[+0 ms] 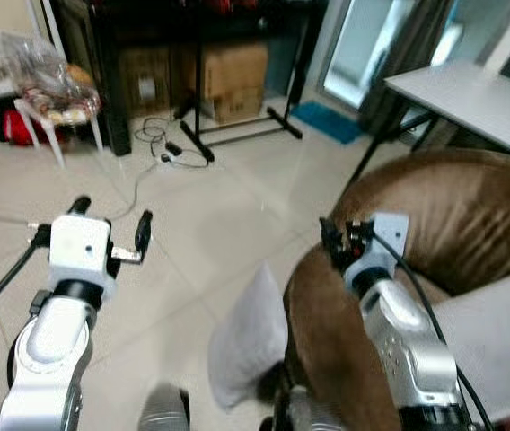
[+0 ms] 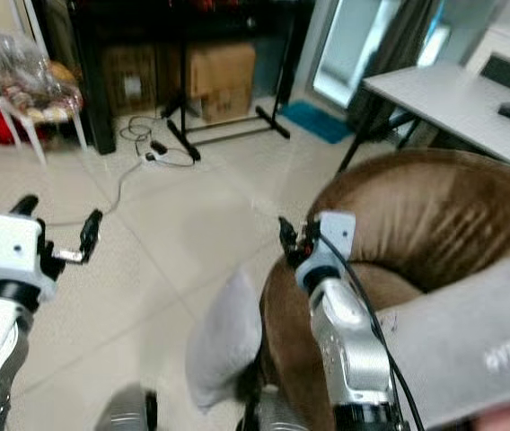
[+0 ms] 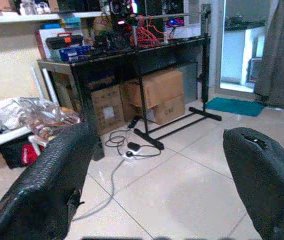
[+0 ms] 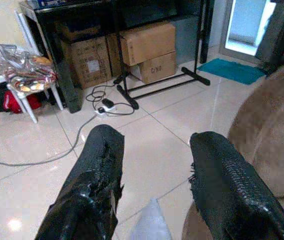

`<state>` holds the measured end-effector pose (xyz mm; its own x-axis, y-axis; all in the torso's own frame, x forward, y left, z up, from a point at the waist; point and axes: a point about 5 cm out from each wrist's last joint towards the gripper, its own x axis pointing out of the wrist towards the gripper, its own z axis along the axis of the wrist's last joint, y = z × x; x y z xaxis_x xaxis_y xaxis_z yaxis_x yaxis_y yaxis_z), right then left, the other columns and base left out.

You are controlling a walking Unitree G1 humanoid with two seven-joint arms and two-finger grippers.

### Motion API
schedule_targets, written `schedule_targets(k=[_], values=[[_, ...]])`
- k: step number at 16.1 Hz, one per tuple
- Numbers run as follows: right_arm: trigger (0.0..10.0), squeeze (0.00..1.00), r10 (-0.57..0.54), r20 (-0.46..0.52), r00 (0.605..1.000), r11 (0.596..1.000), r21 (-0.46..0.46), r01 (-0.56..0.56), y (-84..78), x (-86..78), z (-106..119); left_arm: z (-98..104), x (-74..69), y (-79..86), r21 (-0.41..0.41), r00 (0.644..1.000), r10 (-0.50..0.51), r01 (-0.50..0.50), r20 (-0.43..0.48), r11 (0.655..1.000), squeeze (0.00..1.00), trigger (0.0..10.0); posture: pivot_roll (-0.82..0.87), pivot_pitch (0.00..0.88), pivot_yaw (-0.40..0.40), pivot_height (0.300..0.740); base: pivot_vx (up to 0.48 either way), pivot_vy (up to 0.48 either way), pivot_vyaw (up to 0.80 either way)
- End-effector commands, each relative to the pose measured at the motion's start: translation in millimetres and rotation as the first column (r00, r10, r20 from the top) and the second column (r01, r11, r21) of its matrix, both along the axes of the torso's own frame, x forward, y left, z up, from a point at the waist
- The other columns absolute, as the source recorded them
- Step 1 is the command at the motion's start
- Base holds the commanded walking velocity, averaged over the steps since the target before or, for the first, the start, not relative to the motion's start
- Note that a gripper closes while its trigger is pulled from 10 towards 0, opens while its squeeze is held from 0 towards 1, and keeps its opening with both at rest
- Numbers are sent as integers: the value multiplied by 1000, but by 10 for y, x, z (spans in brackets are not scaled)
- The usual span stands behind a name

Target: Move the pillow to the sofa from floor

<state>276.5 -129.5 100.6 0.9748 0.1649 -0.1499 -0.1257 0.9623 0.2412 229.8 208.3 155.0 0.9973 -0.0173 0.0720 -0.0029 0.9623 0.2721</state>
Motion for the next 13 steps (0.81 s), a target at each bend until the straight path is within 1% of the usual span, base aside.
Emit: schedule_targets(k=[1,3,4,6,11,12,13], values=[[10000,0,-18,-5,1000,1000,0,18,-46,-10,-14,18,0,-27,2,1000,-1,1,12,1000,153,10000,152,0,-134,620,0,0,0],[10000,0,-17,-7,1000,1000,-3,17,-44,-12,-17,31,5,-24,4,1000,1,-1,21,1000,165,10000,152,0,-134,605,0,0,0],[10000,0,-2,4,1000,1000,-20,2,-32,-10,-8,46,6,-14,-12,1000,-2,3,29,1000,173,10000,150,0,-133,590,0,0,0],[10000,0,12,7,1000,999,-33,-12,-23,-5,0,54,3,-9,-24,999,-6,7,33,1000,176,10000,150,0,-135,590,0,0,0],[10000,0,28,3,1000,998,-48,-28,-13,8,1,52,-14,-9,-45,999,-9,11,36,999,188,10000,152,0,-142,590,276,0,0],[10000,0,46,0,999,996,-76,-46,0,14,-3,52,-16,-9,-50,999,-12,13,35,999,192,10000,152,0,-143,590,330,0,0],[10000,0,50,1,999,996,-80,-49,4,16,-2,53,-16,-9,-51,999,-12,14,35,999,192,10000,153,0,-144,590,334,0,0]])
